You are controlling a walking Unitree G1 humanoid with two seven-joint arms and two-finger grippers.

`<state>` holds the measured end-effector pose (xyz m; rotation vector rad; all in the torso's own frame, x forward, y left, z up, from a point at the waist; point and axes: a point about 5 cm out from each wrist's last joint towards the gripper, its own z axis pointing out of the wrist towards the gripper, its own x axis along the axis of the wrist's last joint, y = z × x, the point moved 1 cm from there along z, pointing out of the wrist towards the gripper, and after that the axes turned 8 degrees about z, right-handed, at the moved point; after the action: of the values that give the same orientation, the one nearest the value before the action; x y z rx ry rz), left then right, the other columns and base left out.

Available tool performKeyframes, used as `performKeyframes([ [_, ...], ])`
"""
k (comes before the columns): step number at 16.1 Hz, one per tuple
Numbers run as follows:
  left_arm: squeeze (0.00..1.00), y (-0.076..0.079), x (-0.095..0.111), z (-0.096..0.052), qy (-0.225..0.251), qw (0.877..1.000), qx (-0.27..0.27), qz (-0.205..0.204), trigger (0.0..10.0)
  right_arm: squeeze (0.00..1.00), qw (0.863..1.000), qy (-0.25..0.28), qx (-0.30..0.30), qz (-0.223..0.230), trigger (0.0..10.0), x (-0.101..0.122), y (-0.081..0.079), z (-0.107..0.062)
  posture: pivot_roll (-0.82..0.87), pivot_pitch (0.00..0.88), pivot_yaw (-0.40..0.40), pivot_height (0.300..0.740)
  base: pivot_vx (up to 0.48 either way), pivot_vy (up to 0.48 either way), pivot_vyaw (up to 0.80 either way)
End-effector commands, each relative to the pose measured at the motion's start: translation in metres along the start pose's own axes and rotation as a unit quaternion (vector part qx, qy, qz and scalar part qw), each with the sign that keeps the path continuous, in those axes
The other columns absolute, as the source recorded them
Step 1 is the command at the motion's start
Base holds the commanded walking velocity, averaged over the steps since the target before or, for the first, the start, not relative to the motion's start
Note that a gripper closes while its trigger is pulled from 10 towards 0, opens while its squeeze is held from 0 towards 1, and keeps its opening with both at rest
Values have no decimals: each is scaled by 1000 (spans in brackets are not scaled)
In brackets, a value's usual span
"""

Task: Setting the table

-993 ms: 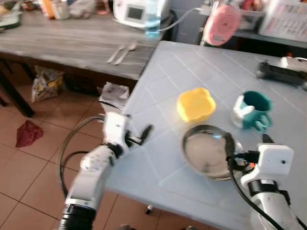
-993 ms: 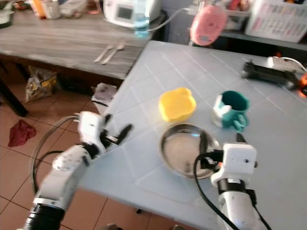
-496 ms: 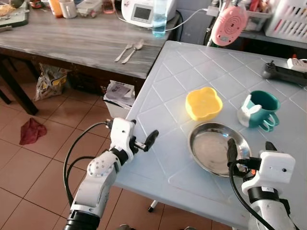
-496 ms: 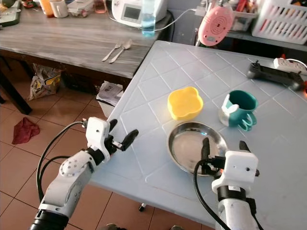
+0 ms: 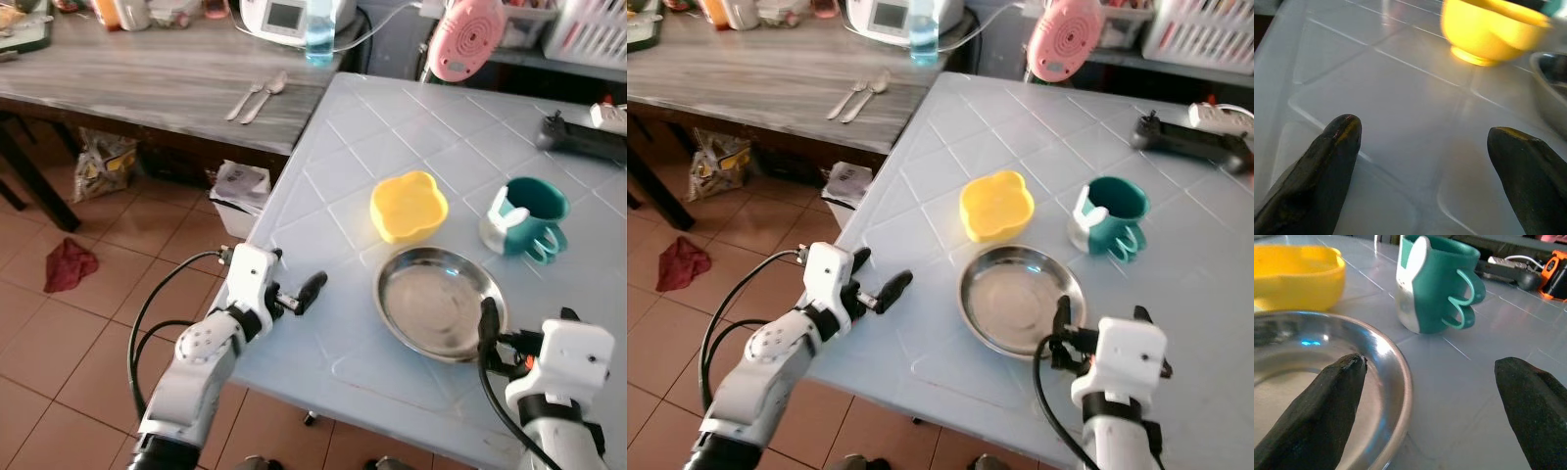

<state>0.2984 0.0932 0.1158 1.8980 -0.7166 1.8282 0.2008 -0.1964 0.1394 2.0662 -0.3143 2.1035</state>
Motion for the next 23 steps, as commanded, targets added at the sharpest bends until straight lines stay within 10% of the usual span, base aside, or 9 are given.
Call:
performKeyframes([
  [1,0,4,-6,-4,-19,1000,-22,-9,10000,0,1000,-4,-4,5,10000,3,1,0,-41,201,20,714,0,0,0],
  [8,0,-1,9,-14,-43,985,-164,-21,10000,0,1000,-14,2,18,10000,5,8,10,-28,187,6,714,0,0,0],
  [9,78,3,10,-16,-49,979,-197,-10,10000,0,1000,-21,8,19,10000,3,6,12,-20,179,1,714,0,0,0],
  [10,545,7,11,-18,-47,975,-215,-1,10000,0,999,-27,11,24,10000,1,5,12,-19,178,-1,714,0,0,0],
  [13,482,11,22,-12,-12,981,-195,5,10000,0,998,-50,20,41,10000,-4,3,15,-23,176,-4,714,0,0,0],
  [14,0,12,29,-10,4,981,-191,11,10000,0,996,-58,25,58,10000,-5,2,17,-22,174,-8,714,0,0,0],
  [23,0,22,32,-8,13,977,-211,14,10000,0,987,-133,67,58,10000,-15,-11,38,-29,163,-15,714,0,0,0],
])
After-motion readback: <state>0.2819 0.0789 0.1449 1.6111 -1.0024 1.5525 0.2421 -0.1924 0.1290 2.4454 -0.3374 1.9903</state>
